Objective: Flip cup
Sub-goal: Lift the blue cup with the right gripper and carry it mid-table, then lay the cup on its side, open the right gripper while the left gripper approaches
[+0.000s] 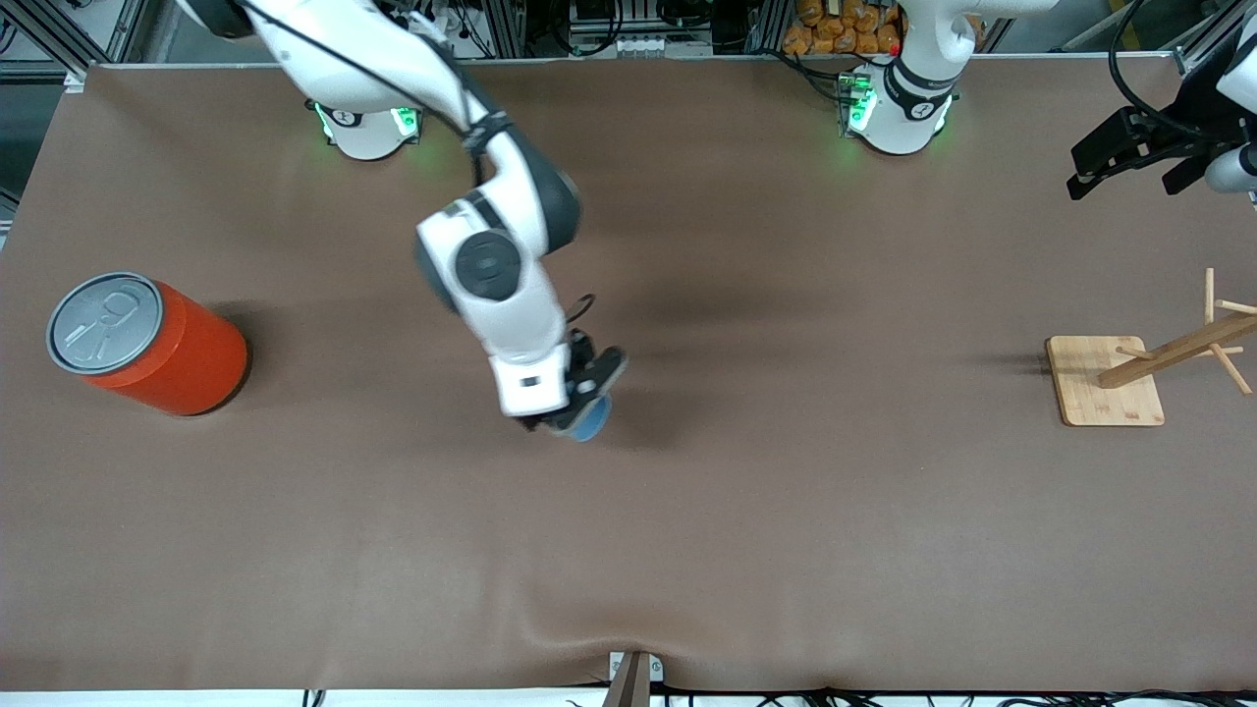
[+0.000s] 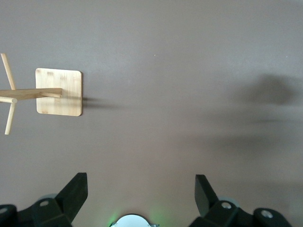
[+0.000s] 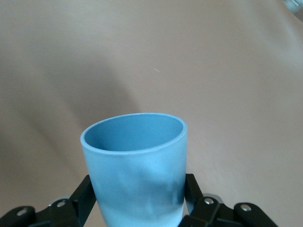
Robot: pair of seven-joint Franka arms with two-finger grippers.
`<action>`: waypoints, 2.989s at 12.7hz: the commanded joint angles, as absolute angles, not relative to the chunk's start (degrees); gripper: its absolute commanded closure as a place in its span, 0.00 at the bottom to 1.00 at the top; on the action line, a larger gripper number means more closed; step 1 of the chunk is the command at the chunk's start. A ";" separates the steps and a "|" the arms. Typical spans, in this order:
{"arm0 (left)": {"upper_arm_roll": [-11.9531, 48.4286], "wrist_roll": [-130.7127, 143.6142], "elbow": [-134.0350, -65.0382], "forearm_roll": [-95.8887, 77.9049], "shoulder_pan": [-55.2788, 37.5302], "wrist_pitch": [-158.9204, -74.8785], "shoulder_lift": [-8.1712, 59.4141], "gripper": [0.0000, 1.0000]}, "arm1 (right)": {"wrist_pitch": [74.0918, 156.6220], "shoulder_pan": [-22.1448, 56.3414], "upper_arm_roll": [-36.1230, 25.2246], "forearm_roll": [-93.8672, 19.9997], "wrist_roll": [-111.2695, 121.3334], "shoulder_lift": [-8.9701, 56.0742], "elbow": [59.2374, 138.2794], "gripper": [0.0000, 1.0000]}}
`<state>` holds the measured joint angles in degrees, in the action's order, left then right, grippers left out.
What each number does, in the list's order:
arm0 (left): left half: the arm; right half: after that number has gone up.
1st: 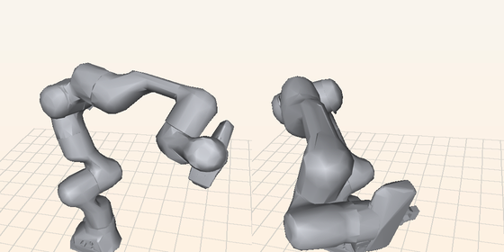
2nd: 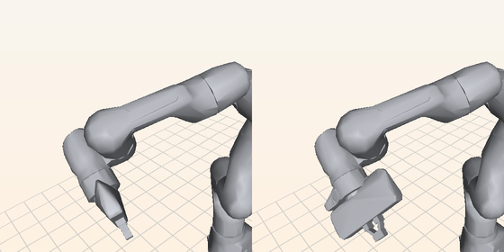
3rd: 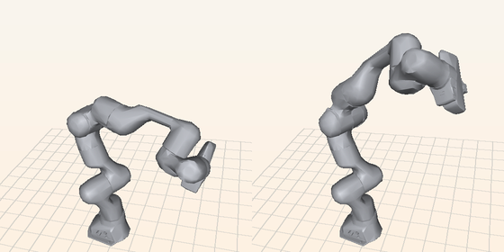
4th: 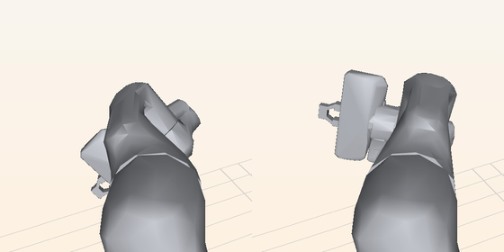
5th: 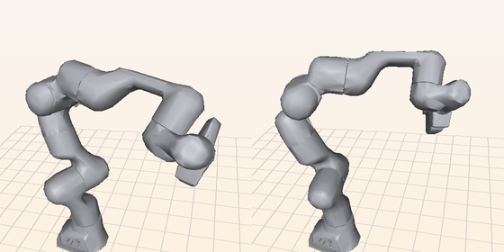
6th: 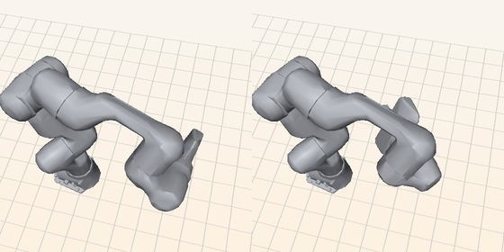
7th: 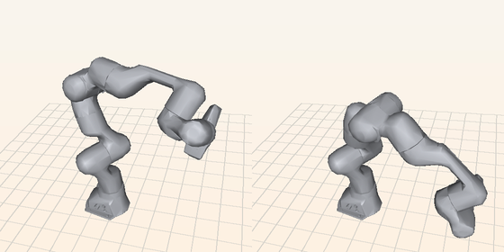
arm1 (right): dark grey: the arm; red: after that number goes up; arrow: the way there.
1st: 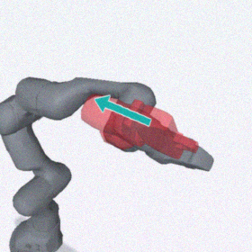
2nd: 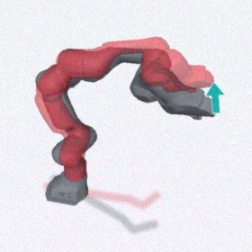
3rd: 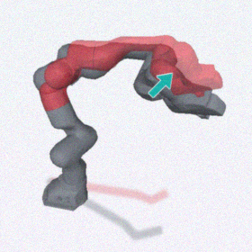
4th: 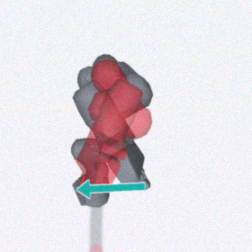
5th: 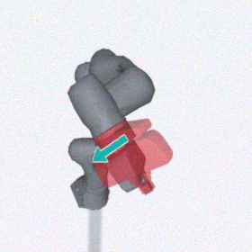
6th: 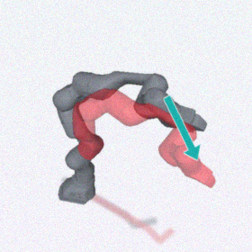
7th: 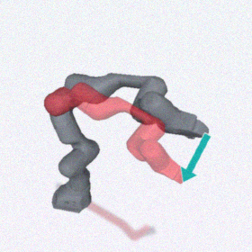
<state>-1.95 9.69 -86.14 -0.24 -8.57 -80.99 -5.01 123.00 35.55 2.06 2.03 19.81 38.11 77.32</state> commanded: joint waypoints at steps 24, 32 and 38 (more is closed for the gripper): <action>-2.29 9.23 -86.40 -14.67 -9.31 -84.72 7.46 0.00 | 131.75 51.07 1.14 12.75 24.87 51.42 72.16 0.00; -1.76 9.14 -90.51 -21.16 -9.84 -87.97 9.76 0.00 | 109.52 47.91 1.58 6.42 25.23 38.25 68.11 0.00; 4.12 8.26 -101.43 -27.93 -10.11 -103.00 14.65 0.00 | 96.86 30.01 1.14 -1.23 7.78 29.28 68.55 0.00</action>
